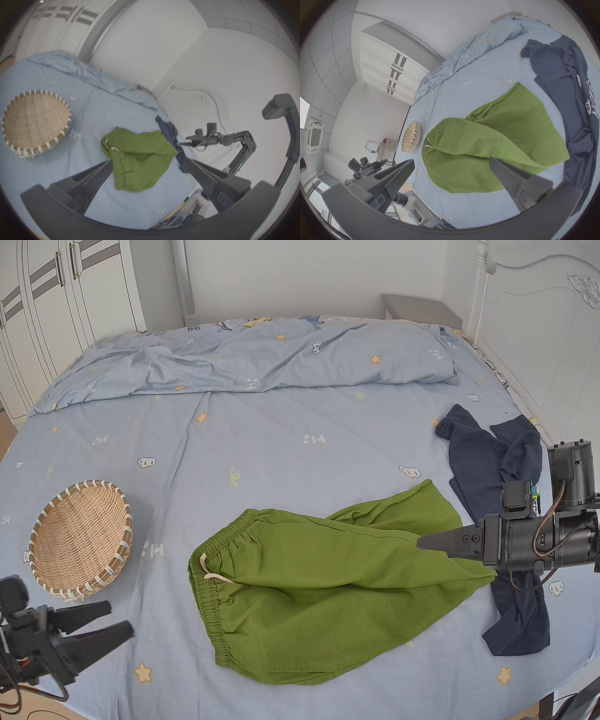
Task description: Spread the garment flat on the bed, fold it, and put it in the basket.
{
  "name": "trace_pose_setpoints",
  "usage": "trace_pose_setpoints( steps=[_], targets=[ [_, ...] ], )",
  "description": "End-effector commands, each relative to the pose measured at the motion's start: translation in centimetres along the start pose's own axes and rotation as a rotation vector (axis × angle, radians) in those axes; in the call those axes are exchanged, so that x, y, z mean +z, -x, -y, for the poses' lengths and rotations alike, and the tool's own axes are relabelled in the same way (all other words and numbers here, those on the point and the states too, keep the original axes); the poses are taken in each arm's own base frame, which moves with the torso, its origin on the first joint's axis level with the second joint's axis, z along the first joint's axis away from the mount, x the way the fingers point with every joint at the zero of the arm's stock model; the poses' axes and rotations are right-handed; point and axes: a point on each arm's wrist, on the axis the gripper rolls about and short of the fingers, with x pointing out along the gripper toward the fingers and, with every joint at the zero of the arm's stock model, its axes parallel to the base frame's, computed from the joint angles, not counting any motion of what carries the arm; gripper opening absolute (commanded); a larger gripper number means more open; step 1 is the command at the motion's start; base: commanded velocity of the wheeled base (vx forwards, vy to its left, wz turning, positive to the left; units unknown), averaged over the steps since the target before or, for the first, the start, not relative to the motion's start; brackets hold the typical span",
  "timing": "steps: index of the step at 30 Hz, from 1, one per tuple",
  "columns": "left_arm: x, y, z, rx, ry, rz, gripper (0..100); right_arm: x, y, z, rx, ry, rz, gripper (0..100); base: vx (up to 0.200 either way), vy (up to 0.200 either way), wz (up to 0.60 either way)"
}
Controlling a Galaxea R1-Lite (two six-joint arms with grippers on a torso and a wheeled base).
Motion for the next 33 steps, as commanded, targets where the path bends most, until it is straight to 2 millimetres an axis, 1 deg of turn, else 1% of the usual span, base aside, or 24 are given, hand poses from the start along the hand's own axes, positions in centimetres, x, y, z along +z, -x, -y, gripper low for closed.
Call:
trace_pose_setpoints(
  steps=[1, 3, 4, 8, 15, 19, 20, 26, 29, 33],
  targets=[
    [-9.1, -10.0, -9.0, -0.078, 0.185, -0.585, 100, -1.5, 2.3, 1.6, -0.02, -0.014, 0.071, 100, 0.0, 0.0, 0.0],
    [-9.5, -10.4, -9.8, -0.124, 0.132, -0.592, 100, -1.3, 2.5, 1.8, -0.026, -0.018, 0.08, 100, 0.0, 0.0, 0.0],
    [-9.7, -10.4, -10.0, -0.133, 0.135, -0.598, 100, -1.3, 2.5, 1.8, -0.029, -0.02, 0.082, 100, 0.0, 0.0, 0.0],
    [-9.8, -10.3, -10.3, -0.135, 0.166, -0.602, 100, -1.2, 2.5, 2.0, -0.034, -0.024, 0.084, 100, 0.0, 0.0, 0.0],
    [-9.5, -10.5, -10.6, -0.128, 0.149, -0.577, 100, -1.1, 2.4, 2.2, -0.039, -0.029, 0.084, 100, 0.0, 0.0, 0.0],
    [-9.6, -11.1, -10.9, -0.133, 0.144, -0.575, 100, -1.1, 2.4, 2.1, -0.039, -0.028, 0.085, 100, 0.0, 0.0, 0.0],
    [-9.7, -11.5, -11.1, -0.14, 0.138, -0.572, 100, -1.2, 2.5, 2.1, -0.039, -0.028, 0.085, 100, 0.0, 0.0, 0.0],
    [-9.5, -11.8, -11.1, -0.145, 0.135, -0.555, 100, -1.2, 2.5, 2.1, -0.039, -0.028, 0.085, 100, 0.0, 0.0, 0.0],
    [-9.2, -12.5, -10.8, -0.161, 0.165, -0.541, 100, -1.2, 2.4, 2.2, -0.042, -0.03, 0.082, 100, 0.0, 0.0, 0.0],
    [-8.9, -13.2, -10.3, -0.191, 0.157, -0.526, 100, -1.2, 2.4, 2.2, -0.04, -0.031, 0.09, 100, 0.0, 0.0, 0.0]
  ],
)
